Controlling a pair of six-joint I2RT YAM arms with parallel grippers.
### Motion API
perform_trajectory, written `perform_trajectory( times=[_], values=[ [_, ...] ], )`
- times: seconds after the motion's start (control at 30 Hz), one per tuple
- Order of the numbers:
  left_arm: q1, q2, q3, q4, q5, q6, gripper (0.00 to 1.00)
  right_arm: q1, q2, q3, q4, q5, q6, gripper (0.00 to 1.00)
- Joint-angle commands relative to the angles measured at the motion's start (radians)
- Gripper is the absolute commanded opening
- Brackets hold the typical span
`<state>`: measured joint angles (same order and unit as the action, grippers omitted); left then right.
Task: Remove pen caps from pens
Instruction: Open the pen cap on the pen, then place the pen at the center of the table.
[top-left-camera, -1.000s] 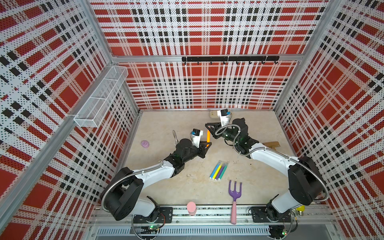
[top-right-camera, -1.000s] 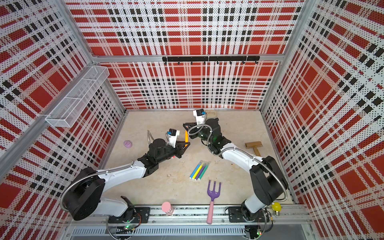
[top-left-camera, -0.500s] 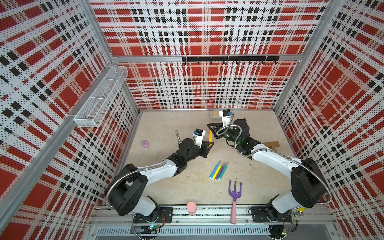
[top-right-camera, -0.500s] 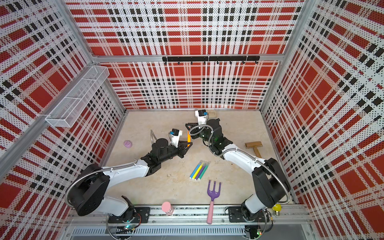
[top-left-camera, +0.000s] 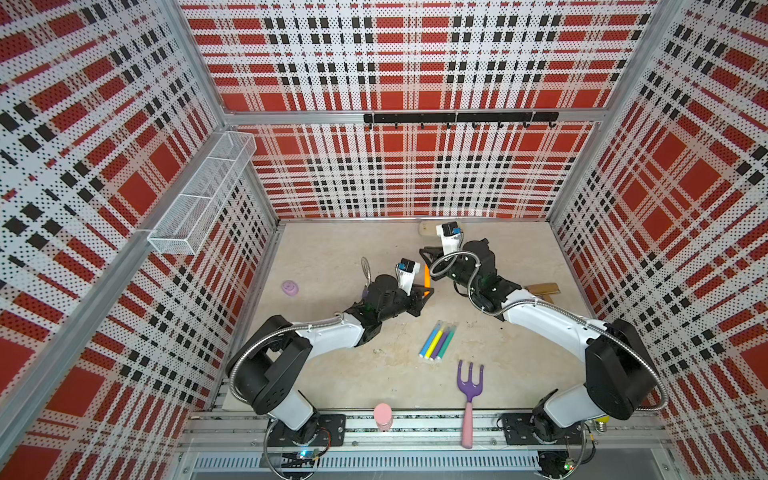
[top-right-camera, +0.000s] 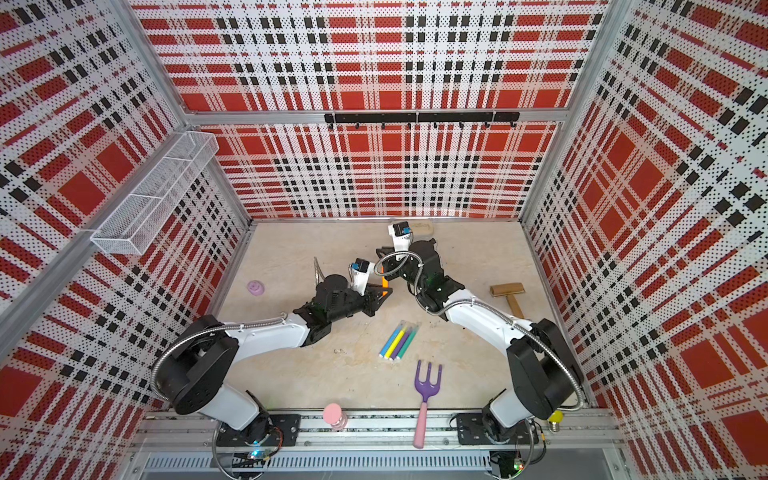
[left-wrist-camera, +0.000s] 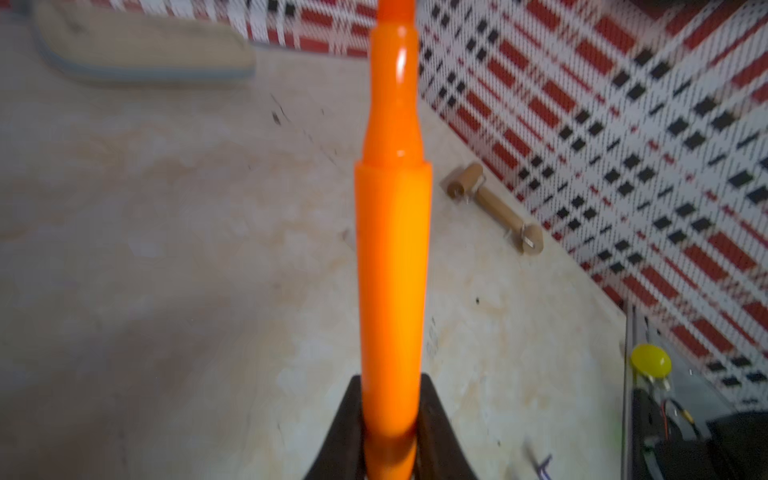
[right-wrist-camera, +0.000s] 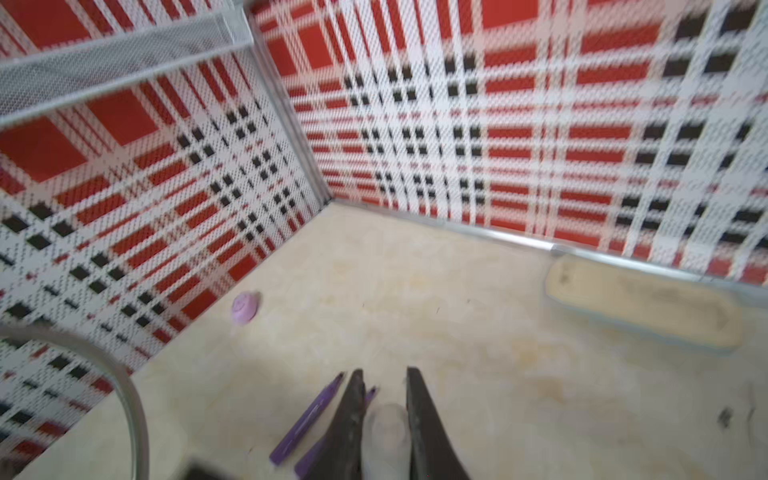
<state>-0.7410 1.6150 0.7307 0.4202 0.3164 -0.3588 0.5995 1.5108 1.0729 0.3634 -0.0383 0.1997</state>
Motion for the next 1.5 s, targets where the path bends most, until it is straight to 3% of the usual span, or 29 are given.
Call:
perform_trajectory(
  times=[0.0, 0.27, 0.47, 0.6, 0.93, 1.47],
  values=[
    [-0.043, 0.050, -0.018, -0.198, 0.107, 0.052, 0.00, -0.009, -0.077, 0.095, 0.234, 0.102, -0.102, 0.00],
    [-0.035, 0.023, -0.014, -0.206, 0.060, 0.050, 0.00, -0.009, -0.097, 0.105, 0.206, 0.104, -0.136, 0.00],
    [0.049, -0.043, 0.028, -0.279, -0.032, -0.006, 0.00, -0.024, -0.137, 0.102, 0.053, 0.146, -0.153, 0.00],
    [0.061, -0.007, 0.139, -0.480, -0.179, 0.013, 0.00, -0.048, -0.184, 0.056, -0.053, 0.177, -0.146, 0.00],
    [0.094, 0.171, 0.339, -0.758, -0.316, 0.050, 0.00, -0.110, -0.351, -0.102, -0.160, 0.256, -0.137, 0.00],
    [0.116, 0.273, 0.380, -0.859, -0.395, 0.055, 0.04, -0.152, -0.393, -0.128, -0.270, 0.321, -0.140, 0.00]
  ],
)
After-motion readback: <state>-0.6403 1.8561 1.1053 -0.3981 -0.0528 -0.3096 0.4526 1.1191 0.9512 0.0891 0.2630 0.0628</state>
